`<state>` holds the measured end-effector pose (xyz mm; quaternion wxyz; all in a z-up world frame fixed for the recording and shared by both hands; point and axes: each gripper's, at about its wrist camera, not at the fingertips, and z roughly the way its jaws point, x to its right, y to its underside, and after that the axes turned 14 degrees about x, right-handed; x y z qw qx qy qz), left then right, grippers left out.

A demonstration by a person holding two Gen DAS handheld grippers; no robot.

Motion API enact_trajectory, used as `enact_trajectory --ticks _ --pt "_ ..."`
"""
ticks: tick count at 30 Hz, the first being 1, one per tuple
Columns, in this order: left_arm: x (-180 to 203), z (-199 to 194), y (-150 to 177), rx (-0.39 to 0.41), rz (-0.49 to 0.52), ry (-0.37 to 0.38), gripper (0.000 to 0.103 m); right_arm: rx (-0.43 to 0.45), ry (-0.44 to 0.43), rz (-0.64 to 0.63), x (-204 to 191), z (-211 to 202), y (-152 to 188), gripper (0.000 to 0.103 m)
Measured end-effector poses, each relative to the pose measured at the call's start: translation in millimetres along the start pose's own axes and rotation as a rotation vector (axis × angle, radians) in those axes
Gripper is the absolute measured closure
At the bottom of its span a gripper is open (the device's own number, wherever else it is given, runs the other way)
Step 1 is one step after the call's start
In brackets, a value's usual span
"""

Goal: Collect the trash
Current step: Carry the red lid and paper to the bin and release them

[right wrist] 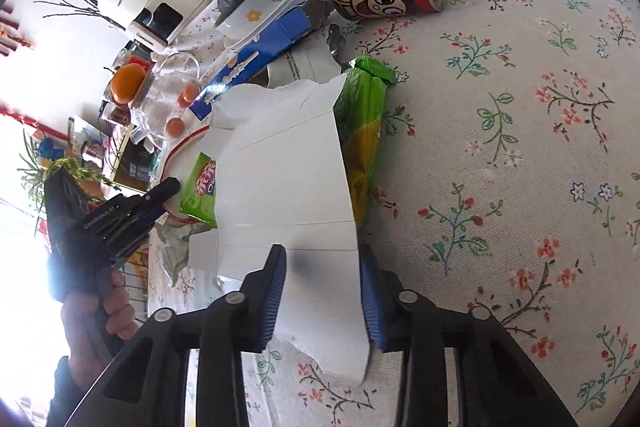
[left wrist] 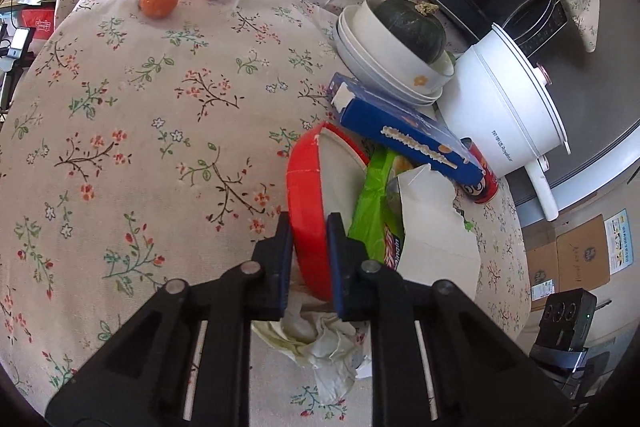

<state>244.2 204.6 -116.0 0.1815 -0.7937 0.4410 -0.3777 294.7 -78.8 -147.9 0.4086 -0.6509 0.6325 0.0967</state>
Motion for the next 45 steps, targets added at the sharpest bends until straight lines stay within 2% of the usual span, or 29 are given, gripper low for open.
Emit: enact_trajectory --ticks 4,7,11,16,18,22,30,38,45 --pt "4 -21 -7 0.049 0.025 -0.038 0.087 0.034 -0.079 -0.014 -16 -18 -2 0.094" --pt "6 -43 -11 0.107 0.055 -0.071 0.087 0.066 -0.086 -0.052 -30 -40 -5 0.099" --pt "13 -74 -17 0.197 0.107 -0.082 0.087 0.108 -0.087 -0.065 -39 -70 -5 0.101" --pt "21 -109 -19 0.326 0.197 -0.178 0.087 0.153 -0.079 -0.085 -40 -109 -3 0.101" --pt "22 -116 -19 0.35 0.205 -0.173 0.087 0.168 -0.072 -0.094 -40 -123 -3 0.101" --pt "34 -121 -9 0.304 0.23 -0.096 0.087 0.194 -0.028 -0.114 -34 -152 2 0.101" --pt "96 -125 32 0.19 0.35 0.086 0.087 0.247 0.088 -0.091 5 -219 14 0.101" --pt "172 -122 96 0.078 0.504 0.262 0.087 0.277 0.244 -0.027 52 -283 36 0.101" --pt "224 -116 161 -0.018 0.616 0.379 0.087 0.287 0.379 0.057 95 -328 57 0.101"
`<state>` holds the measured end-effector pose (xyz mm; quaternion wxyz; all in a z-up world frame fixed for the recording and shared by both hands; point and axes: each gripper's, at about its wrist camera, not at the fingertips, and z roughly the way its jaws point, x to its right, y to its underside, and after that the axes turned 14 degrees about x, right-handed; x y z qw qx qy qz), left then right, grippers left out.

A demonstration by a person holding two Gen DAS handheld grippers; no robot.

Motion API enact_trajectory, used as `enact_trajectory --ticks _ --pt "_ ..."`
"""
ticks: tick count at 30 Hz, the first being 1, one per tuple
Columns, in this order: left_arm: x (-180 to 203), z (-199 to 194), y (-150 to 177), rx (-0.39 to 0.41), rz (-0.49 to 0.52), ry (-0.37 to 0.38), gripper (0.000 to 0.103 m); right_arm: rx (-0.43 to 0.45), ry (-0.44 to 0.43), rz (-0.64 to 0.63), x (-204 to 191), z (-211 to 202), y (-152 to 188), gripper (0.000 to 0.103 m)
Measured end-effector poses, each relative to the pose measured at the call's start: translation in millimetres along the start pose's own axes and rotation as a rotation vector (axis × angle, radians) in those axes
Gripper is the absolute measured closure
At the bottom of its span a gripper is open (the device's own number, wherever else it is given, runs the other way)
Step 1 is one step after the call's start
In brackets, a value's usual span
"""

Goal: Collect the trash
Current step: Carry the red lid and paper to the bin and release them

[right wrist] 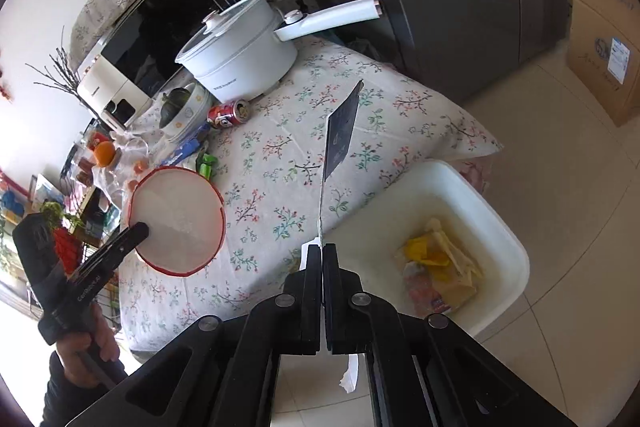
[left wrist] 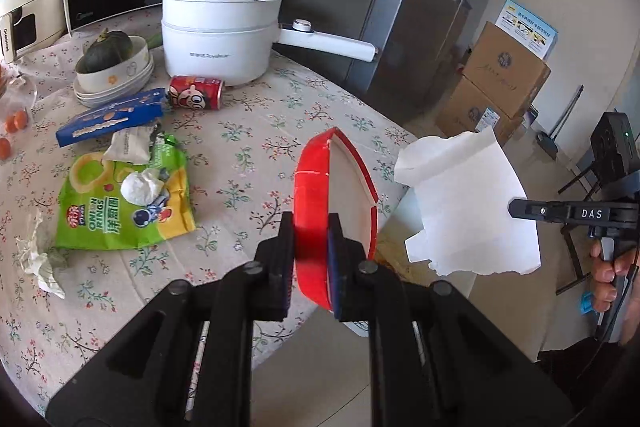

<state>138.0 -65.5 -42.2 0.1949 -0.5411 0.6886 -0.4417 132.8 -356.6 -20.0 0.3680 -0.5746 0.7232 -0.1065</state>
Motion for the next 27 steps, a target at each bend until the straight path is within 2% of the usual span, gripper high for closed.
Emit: enact_trajectory --ticks 4,11,12,13,17,19,21,22,23,25,27 --pt "35 15 12 -0.037 0.061 0.061 0.087 -0.034 0.078 0.033 29 -3 8 0.101" --pt "75 41 27 -0.085 0.122 0.117 0.087 -0.091 0.128 0.099 63 6 19 0.097" --pt "78 45 29 -0.091 0.127 0.12 0.087 -0.095 0.139 0.114 69 6 20 0.095" --pt "81 48 30 -0.095 0.13 0.122 0.087 -0.097 0.146 0.127 73 6 19 0.087" --pt "90 61 34 -0.113 0.141 0.124 0.087 -0.077 0.169 0.137 81 1 17 0.079" --pt "92 65 36 -0.118 0.144 0.134 0.087 -0.066 0.176 0.133 82 -2 16 0.069" --pt "95 69 37 -0.133 0.166 0.137 0.086 -0.058 0.19 0.119 81 -4 15 0.065" --pt "97 71 39 -0.147 0.183 0.121 0.076 -0.055 0.195 0.113 81 -5 15 0.062" --pt "97 72 40 -0.148 0.196 0.094 0.056 -0.053 0.2 0.11 81 -5 15 0.061" --pt "93 67 39 -0.126 0.208 0.053 0.035 -0.052 0.205 0.103 80 -5 14 0.053" --pt "86 64 36 -0.123 0.212 0.031 0.033 -0.049 0.209 0.089 75 -2 12 0.049"
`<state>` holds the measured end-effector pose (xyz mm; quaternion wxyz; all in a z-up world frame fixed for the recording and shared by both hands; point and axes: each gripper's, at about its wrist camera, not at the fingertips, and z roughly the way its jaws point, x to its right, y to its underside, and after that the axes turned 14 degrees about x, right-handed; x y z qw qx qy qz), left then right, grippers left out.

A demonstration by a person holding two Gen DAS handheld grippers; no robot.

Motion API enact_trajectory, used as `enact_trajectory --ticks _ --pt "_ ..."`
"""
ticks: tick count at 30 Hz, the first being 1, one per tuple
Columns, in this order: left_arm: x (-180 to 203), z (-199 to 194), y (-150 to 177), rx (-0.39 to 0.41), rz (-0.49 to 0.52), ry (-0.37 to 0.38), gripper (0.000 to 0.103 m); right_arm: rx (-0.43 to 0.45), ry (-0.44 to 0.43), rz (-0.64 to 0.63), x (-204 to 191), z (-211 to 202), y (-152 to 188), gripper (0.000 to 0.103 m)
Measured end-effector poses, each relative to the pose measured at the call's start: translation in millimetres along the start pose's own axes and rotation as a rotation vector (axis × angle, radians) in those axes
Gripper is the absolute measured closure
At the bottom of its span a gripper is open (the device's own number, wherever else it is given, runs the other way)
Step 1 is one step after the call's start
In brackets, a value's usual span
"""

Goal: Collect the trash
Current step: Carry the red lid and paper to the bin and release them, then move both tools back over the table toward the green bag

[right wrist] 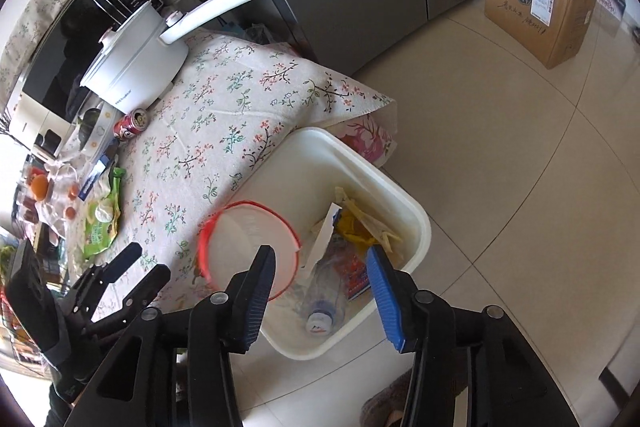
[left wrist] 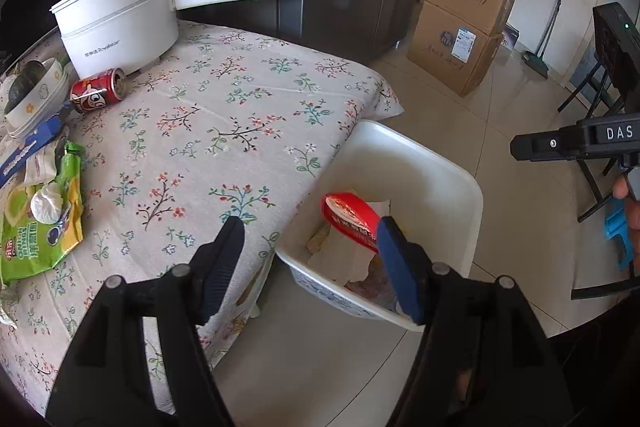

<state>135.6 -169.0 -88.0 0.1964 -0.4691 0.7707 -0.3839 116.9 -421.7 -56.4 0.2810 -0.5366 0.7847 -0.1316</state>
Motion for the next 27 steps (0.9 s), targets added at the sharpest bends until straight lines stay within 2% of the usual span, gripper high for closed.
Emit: enact_trajectory --ticks 5,13,21,27 --pt "-34 -14 0 0.011 -0.031 -0.072 0.023 0.008 -0.012 -0.052 -24 6 -5 0.042" --pt "-106 -44 3 0.012 -0.108 -0.213 0.022 0.015 -0.06 -0.131 -87 22 -11 0.034" --pt "-186 -81 17 0.027 -0.201 -0.368 0.02 -0.009 -0.129 -0.226 -167 48 -3 0.033" --pt "-233 -99 34 0.019 -0.244 -0.461 0.015 -0.017 -0.164 -0.283 -215 66 7 0.031"
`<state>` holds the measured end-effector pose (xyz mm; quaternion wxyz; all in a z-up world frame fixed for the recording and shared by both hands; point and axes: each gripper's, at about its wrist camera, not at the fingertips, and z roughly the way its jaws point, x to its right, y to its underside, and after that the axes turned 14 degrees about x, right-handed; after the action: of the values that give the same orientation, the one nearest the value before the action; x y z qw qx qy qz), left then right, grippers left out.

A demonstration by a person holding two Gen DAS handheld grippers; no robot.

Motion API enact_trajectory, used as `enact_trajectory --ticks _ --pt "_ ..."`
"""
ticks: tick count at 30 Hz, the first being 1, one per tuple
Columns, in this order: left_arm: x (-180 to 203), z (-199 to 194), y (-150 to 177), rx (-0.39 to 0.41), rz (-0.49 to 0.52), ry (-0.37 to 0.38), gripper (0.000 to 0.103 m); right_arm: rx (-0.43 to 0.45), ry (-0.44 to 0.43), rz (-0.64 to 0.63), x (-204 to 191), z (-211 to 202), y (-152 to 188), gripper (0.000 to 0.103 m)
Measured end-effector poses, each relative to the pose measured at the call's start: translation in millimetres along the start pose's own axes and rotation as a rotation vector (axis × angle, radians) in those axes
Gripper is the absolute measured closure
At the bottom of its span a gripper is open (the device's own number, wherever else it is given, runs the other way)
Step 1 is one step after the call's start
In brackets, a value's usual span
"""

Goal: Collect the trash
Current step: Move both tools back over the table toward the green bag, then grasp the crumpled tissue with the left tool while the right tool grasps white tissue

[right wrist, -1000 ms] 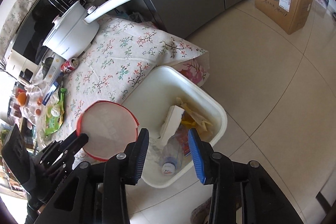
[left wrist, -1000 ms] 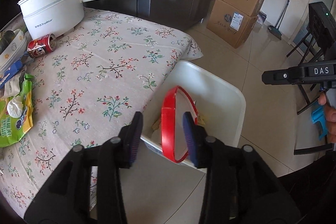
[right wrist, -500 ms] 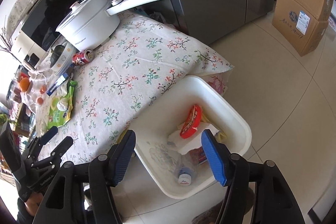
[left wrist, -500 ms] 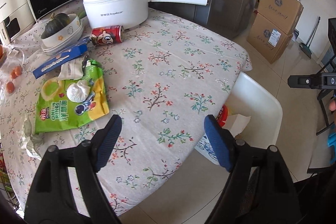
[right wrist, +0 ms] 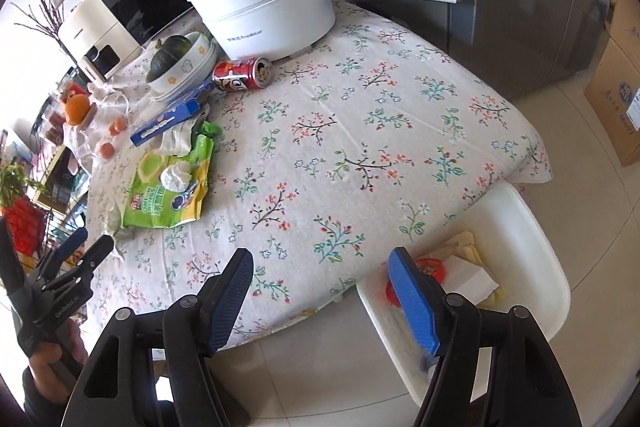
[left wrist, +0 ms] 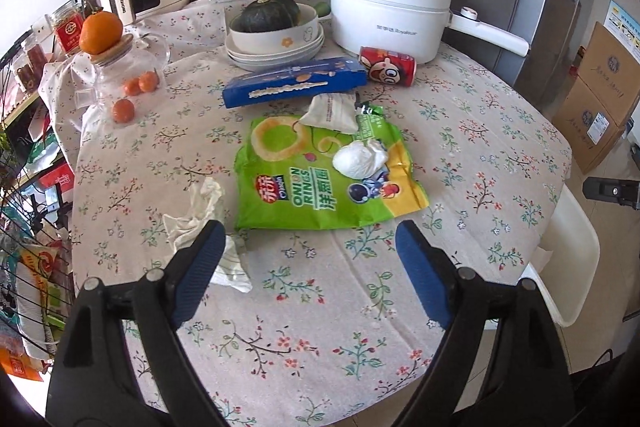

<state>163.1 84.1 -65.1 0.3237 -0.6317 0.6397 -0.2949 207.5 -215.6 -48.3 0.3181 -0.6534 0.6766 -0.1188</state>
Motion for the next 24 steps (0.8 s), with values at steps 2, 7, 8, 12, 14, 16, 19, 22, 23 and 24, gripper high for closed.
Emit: enact_trajectory --ticks 2,7,8,12,14,16,19,22,23,24 --pt "-15 4 2 -0.007 -0.005 -0.034 0.013 0.001 -0.011 -0.013 -15 9 -2 0.03" --pt "-53 22 11 -0.045 -0.023 -0.118 0.013 0.002 -0.045 -0.05 -51 36 -6 0.03" --pt "-60 26 13 -0.053 -0.03 -0.13 0.013 0.002 -0.054 -0.054 -59 41 -7 0.03" --pt "-81 42 20 -0.084 -0.08 -0.124 0.014 0.009 -0.092 -0.063 -86 63 -8 0.03" --pt "-87 48 23 -0.102 -0.122 -0.091 0.023 0.016 -0.115 -0.065 -100 75 -10 0.03" --pt "-91 55 26 -0.127 -0.154 -0.055 0.038 0.019 -0.142 -0.065 -112 87 -12 0.03" --pt "-94 60 30 -0.151 -0.177 -0.042 0.06 0.025 -0.176 -0.073 -129 104 -13 0.03" --pt "-99 54 27 -0.134 -0.202 -0.028 0.071 0.033 -0.2 -0.084 -143 120 -13 0.03" --pt "-101 51 25 -0.126 -0.211 -0.026 0.073 0.034 -0.211 -0.089 -147 125 -14 0.03" --pt "-102 48 24 -0.119 -0.212 -0.03 0.073 0.036 -0.221 -0.093 -150 129 -14 0.03"
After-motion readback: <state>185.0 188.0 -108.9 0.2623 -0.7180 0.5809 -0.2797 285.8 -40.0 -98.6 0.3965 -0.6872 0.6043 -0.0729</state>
